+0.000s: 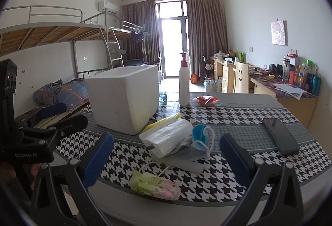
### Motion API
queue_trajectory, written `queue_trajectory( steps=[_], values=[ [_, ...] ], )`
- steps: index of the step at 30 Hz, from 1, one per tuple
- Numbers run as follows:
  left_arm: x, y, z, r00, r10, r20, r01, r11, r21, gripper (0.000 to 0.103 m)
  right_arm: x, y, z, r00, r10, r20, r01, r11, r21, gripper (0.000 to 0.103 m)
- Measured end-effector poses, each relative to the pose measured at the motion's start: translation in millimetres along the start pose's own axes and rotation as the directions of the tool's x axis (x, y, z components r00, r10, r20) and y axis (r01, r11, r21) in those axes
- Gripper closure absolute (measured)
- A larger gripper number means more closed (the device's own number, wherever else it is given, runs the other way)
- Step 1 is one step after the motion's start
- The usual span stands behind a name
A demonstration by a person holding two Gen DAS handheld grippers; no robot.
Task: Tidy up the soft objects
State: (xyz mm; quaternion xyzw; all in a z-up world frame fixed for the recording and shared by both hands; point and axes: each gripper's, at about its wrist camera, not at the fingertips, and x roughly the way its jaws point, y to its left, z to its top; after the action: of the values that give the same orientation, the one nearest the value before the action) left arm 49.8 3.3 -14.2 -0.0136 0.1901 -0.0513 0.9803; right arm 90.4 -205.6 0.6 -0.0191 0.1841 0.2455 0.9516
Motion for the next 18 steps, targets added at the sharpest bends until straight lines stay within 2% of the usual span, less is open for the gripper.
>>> queue_trajectory(
  steps=[7, 18],
  values=[
    [16.0, -2.5, -3.5, 0.997, -0.059, -0.055, 0.06, 0.998, 0.007, 0.001, 9.6, -8.9, 0.3, 1.0, -0.018, -0.019, 0.019, 1.0, 0.008, 0.0],
    [31.3, -11.0, -14.5, 0.989, -0.098, -0.113, 0.103, 0.994, 0.034, 0.001, 22.7, -22.0, -4.2, 0.998, -0.03, -0.062, 0.032, 0.999, 0.037, 0.0]
  ],
)
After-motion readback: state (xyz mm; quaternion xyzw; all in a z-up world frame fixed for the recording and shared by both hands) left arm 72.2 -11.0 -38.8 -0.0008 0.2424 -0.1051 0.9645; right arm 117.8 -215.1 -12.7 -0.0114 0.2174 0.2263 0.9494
